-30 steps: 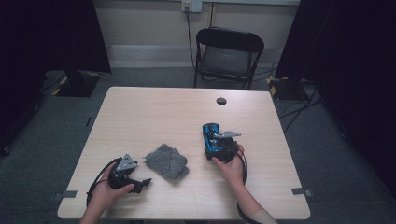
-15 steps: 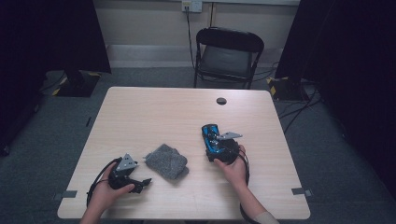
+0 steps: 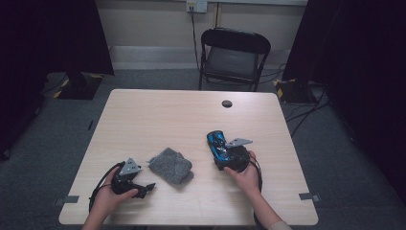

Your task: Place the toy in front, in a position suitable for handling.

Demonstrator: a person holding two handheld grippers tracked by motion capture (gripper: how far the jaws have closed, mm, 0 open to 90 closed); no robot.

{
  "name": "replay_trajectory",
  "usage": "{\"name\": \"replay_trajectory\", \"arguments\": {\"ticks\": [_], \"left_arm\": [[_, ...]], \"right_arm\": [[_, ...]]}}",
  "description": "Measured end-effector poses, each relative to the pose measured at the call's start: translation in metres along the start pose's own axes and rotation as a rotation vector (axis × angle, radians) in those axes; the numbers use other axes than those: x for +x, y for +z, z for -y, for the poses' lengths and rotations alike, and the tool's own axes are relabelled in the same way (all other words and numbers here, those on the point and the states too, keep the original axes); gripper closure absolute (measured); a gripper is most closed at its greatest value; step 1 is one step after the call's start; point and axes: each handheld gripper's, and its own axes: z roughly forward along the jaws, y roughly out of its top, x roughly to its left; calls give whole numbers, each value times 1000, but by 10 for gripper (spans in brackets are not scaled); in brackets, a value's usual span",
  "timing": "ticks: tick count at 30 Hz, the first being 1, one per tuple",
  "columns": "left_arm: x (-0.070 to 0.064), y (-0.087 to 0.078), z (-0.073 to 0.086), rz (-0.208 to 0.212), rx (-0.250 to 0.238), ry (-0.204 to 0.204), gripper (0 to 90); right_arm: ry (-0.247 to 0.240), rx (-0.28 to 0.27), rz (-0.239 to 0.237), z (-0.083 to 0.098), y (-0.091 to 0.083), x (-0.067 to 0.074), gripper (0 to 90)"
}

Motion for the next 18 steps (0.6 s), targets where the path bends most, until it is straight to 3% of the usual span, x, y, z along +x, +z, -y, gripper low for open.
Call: {"name": "replay_trajectory", "arguments": {"ticks": [18], "left_arm": [[-1, 1, -1, -8, 4, -2, 78]], "right_arm": [[-54, 10, -55, 22, -25, 0, 204]]}}
